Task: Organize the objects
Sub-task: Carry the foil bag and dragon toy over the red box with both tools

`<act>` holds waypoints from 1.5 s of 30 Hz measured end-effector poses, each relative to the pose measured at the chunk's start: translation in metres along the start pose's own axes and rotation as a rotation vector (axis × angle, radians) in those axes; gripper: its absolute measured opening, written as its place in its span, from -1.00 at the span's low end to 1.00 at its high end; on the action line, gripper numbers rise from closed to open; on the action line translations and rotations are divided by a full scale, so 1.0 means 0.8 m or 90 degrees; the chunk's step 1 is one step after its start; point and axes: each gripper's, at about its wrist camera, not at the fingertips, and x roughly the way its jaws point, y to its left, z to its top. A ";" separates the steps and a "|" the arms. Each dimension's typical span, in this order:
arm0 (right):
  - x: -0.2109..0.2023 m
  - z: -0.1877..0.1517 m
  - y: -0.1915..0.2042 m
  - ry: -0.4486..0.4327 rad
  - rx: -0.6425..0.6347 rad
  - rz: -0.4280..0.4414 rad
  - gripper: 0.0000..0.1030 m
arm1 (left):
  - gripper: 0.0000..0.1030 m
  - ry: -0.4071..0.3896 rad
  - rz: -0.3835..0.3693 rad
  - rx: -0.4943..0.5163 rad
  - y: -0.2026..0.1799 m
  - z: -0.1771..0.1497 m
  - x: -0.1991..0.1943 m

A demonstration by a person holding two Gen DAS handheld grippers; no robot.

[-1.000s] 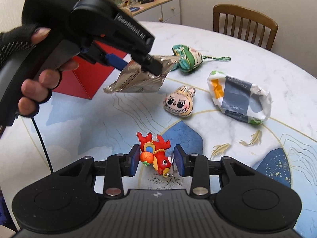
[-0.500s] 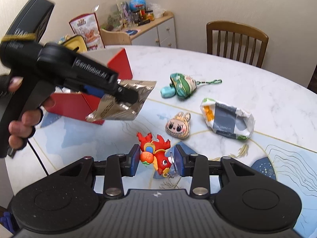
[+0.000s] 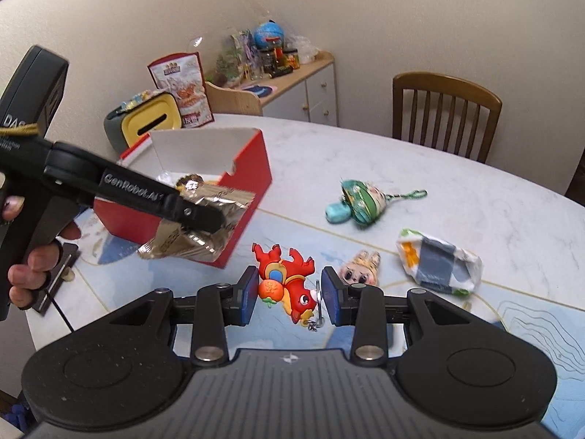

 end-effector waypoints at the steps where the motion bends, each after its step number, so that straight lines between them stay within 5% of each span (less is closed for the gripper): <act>1: 0.000 0.003 0.004 -0.002 0.000 0.002 -0.29 | -0.07 -0.002 0.002 0.002 0.005 0.000 -0.006; 25: 0.050 0.065 0.126 -0.017 -0.041 0.030 -0.29 | -0.07 -0.032 0.036 -0.026 0.141 0.011 -0.068; 45: 0.143 0.114 0.193 0.013 -0.072 0.025 -0.29 | -0.07 -0.053 0.066 -0.038 0.227 0.067 -0.062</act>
